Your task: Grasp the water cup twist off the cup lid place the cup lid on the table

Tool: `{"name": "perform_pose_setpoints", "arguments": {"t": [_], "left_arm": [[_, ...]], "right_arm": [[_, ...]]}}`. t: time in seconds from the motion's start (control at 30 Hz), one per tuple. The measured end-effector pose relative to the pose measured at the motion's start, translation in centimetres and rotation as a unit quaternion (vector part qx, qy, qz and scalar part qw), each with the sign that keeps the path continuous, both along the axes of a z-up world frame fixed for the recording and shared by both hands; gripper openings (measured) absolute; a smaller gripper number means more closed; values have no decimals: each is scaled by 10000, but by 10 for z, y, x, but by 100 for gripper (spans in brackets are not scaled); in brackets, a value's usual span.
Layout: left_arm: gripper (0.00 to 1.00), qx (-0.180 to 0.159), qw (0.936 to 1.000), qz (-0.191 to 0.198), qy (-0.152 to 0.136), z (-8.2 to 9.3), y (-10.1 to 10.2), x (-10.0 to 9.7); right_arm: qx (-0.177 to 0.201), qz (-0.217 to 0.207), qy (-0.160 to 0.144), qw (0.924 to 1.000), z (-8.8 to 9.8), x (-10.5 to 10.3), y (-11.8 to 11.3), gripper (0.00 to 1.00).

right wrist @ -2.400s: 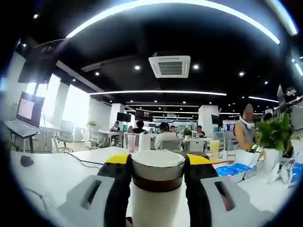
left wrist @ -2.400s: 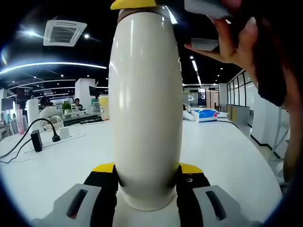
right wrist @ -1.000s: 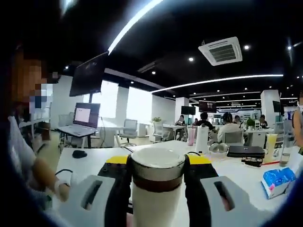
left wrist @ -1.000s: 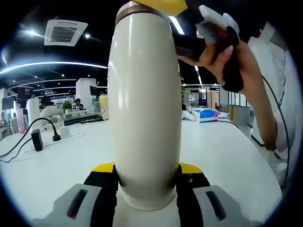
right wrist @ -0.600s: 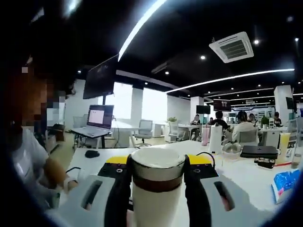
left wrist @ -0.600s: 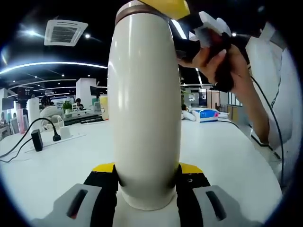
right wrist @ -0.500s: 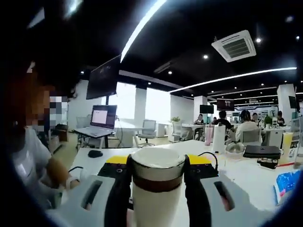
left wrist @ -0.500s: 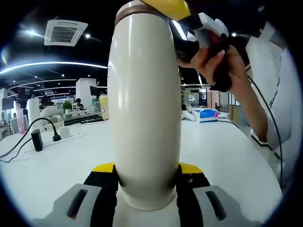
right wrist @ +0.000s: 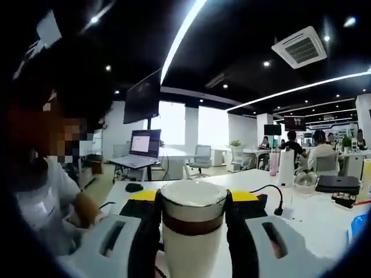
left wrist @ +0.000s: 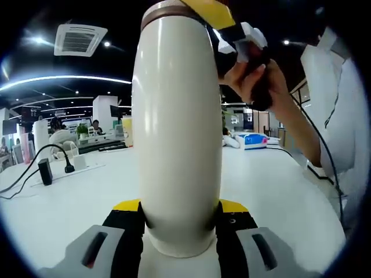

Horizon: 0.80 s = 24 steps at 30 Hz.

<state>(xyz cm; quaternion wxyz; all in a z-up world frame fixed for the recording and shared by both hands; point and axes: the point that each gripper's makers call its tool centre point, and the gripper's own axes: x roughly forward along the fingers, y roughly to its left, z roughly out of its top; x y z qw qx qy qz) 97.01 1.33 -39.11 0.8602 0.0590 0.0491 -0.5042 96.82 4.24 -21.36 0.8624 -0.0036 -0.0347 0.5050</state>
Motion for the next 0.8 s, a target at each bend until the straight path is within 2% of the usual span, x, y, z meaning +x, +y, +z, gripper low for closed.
{"name": "perform_pose_setpoints", "arguments": {"t": [0.2, 0.43, 0.6, 0.7, 0.8], "left_arm": [[49, -11, 10000, -3, 17, 0, 0, 0], [49, 14, 10000, -9, -12, -1, 0, 0], [49, 23, 10000, -16, -27, -1, 0, -1], [49, 32, 10000, -22, -46, 0, 0, -1], [49, 34, 10000, -21, -49, 0, 0, -1]], "right_arm": [[8, 132, 93, 9999, -1, 1, 0, 46], [-70, 129, 35, 9999, 0, -2, 0, 46], [-107, -18, 95, 9999, 2, -3, 0, 47], [-79, -196, 135, 9997, 7, -5, -3, 53], [-112, -550, 116, 9984, 13, -9, -7, 58]]}}
